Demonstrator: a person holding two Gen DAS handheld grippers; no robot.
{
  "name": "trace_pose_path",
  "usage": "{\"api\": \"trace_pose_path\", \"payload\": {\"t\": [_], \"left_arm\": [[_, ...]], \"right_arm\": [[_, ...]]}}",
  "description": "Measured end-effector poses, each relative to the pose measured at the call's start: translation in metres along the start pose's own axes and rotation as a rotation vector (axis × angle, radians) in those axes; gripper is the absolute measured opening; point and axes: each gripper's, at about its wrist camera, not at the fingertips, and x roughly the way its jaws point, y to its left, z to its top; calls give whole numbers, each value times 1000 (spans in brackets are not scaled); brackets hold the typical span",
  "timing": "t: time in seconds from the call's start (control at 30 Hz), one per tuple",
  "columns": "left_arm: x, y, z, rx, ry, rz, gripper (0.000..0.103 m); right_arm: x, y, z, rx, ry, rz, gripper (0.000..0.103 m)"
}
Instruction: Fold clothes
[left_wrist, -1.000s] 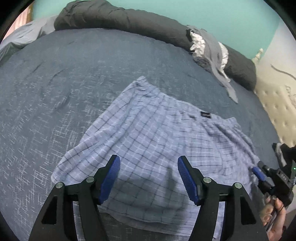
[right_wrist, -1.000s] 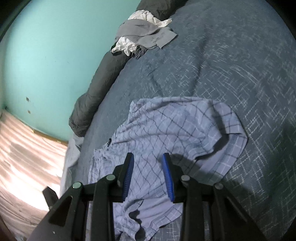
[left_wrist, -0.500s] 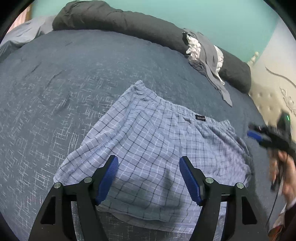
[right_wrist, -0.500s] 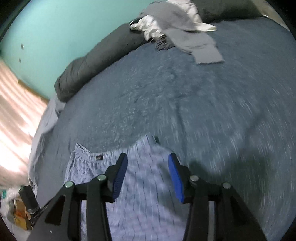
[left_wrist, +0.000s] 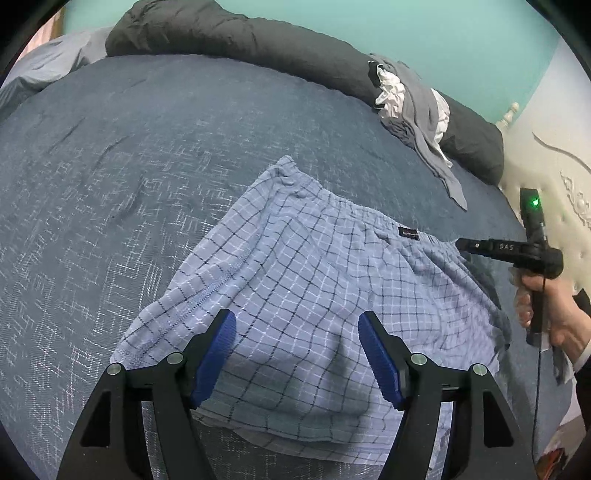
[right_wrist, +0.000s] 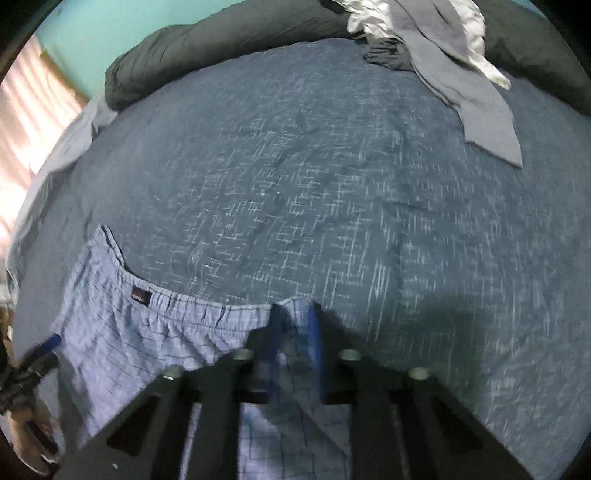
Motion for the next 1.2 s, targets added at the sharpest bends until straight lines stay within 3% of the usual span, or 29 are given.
{"api": "trace_pose_path", "payload": {"t": [0.3, 0.57, 0.63, 0.67, 0.7, 0.77, 0.93, 1.07, 1.2], "left_arm": [[1, 2, 0, -5, 1, -9, 73], [3, 4, 1, -7, 5, -11, 73], [2, 4, 1, -6, 5, -10, 73], [2, 5, 1, -8, 5, -11, 73], [2, 6, 2, -11, 5, -13, 73], [2, 6, 2, -13, 5, -16, 73], [0, 5, 2, -20, 3, -25, 73], [-1, 2, 1, -14, 5, -24, 73], [0, 1, 1, -15, 6, -24, 73]], "right_arm": [[-22, 10, 28, -86, -90, -37, 5], [7, -12, 34, -22, 8, -74, 7], [3, -18, 31, 8, -3, -58, 11], [-6, -23, 27, 30, -30, -65, 18], [-15, -29, 24, 54, -55, -71, 32], [-37, -42, 9, 122, -109, -47, 45], [-90, -51, -52, 230, -222, 30, 45], [-109, -52, -125, 320, -244, 52, 45], [-111, -65, -187, 523, -258, 95, 45]]}}
